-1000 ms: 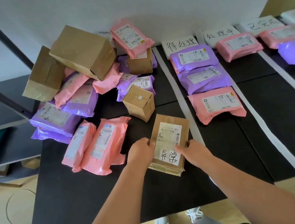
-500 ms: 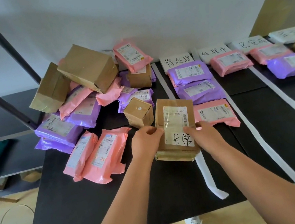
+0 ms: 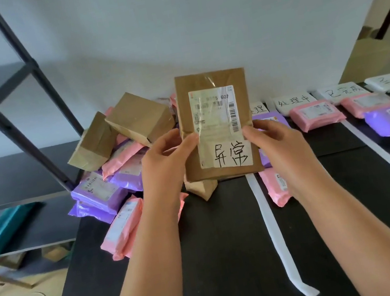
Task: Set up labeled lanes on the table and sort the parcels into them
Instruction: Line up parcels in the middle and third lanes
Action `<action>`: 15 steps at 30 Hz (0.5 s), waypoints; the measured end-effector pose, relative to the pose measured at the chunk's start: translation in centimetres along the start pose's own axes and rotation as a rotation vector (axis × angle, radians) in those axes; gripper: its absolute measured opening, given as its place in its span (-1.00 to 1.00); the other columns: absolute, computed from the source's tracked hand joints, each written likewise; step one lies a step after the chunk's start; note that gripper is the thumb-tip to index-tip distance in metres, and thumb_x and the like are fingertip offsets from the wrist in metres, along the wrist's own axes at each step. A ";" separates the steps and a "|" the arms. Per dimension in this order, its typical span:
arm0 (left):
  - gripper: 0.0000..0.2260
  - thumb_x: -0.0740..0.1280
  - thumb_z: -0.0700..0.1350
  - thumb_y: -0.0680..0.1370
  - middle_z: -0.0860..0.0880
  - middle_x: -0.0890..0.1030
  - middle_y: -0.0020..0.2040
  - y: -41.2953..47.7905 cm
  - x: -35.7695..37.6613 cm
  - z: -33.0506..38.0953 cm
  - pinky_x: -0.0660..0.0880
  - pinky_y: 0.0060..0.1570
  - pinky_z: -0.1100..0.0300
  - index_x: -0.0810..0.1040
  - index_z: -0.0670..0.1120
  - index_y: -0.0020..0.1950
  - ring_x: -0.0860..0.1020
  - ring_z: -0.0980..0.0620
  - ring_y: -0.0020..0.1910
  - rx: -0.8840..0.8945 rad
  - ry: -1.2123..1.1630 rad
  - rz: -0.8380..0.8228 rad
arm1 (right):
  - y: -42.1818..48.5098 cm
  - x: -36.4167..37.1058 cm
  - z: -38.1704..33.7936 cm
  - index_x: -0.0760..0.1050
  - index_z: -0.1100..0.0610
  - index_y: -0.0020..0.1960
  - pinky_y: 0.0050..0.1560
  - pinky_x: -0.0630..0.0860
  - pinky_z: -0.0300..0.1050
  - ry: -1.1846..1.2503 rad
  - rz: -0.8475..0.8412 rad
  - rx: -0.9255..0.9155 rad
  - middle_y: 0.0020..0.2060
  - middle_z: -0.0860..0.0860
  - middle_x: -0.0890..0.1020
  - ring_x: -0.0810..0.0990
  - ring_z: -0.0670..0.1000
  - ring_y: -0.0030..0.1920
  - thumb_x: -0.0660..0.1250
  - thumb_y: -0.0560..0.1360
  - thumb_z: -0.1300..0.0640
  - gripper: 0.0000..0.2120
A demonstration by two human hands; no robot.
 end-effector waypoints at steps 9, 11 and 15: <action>-0.76 0.47 -0.07 0.49 0.13 0.72 -0.05 -1.5 -1.9 3.7 0.60 0.07 0.13 0.63 -0.01 0.15 0.68 0.15 -0.04 0.101 -0.068 0.060 | -1.4 0.7 -4.1 0.54 -0.15 0.26 -0.30 0.57 -0.35 0.085 -0.037 -0.180 -0.10 -0.27 0.69 0.66 -0.28 -0.08 0.31 0.58 -0.07 -0.73; -0.76 0.47 -0.08 0.50 0.14 0.72 -0.06 -1.7 -2.0 4.3 0.60 -0.01 0.22 0.62 -0.02 0.15 0.68 0.17 -0.05 0.137 -0.069 0.056 | -1.6 0.8 -4.7 0.55 -0.16 0.27 -0.26 0.59 -0.35 0.102 -0.044 -0.209 -0.06 -0.26 0.69 0.66 -0.27 -0.04 0.31 0.58 -0.05 -0.73; -0.75 0.48 -0.12 0.48 0.10 0.72 -0.04 -1.8 -2.3 5.0 0.61 -0.08 0.25 0.61 -0.04 0.15 0.69 0.12 -0.05 0.170 -0.089 0.033 | -1.7 0.8 -5.4 0.55 -0.15 0.27 -0.19 0.55 -0.42 0.123 -0.074 -0.257 -0.03 -0.28 0.69 0.65 -0.27 0.00 0.31 0.59 0.07 -0.73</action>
Point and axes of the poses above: each hand's wrist, its own y-axis towards the middle knuckle, its own x-axis out of the palm, z = x × y, the point moved 6 cm from there along y, towards the middle knuckle
